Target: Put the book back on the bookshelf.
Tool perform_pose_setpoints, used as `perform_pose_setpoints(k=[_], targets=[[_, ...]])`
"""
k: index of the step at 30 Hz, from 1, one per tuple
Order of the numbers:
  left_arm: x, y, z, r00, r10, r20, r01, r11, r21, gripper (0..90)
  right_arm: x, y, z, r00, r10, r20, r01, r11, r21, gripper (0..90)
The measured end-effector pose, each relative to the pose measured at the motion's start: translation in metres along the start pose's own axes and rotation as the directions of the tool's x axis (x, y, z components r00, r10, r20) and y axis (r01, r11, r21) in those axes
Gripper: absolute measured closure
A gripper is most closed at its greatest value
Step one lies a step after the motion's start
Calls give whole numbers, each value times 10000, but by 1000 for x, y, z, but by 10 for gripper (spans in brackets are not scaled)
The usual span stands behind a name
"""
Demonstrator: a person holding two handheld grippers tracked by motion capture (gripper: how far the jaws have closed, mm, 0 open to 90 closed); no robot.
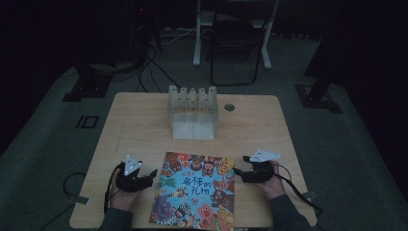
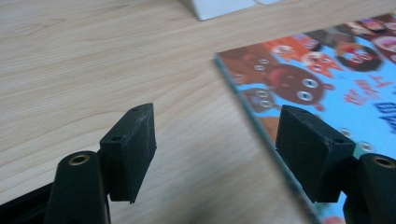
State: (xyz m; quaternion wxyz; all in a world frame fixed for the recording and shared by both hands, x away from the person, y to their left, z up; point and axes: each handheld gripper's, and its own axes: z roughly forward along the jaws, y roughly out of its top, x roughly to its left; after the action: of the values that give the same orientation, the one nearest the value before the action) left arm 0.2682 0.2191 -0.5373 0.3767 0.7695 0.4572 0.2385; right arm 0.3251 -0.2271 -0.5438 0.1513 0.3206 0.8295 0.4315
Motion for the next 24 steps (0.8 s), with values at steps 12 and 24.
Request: perform_pose_setpoints(k=[12,24], targets=[[-29,-4,-5,9945,879,573,-873,9961,-132,271,-9,6,25,9973,524,-506,-515,9985,195,287],[-56,-10,-10,9801,1394,1413,-1353,9901,-384,268,-4,12,43,9952,548,-811,-488,9960,746,207]])
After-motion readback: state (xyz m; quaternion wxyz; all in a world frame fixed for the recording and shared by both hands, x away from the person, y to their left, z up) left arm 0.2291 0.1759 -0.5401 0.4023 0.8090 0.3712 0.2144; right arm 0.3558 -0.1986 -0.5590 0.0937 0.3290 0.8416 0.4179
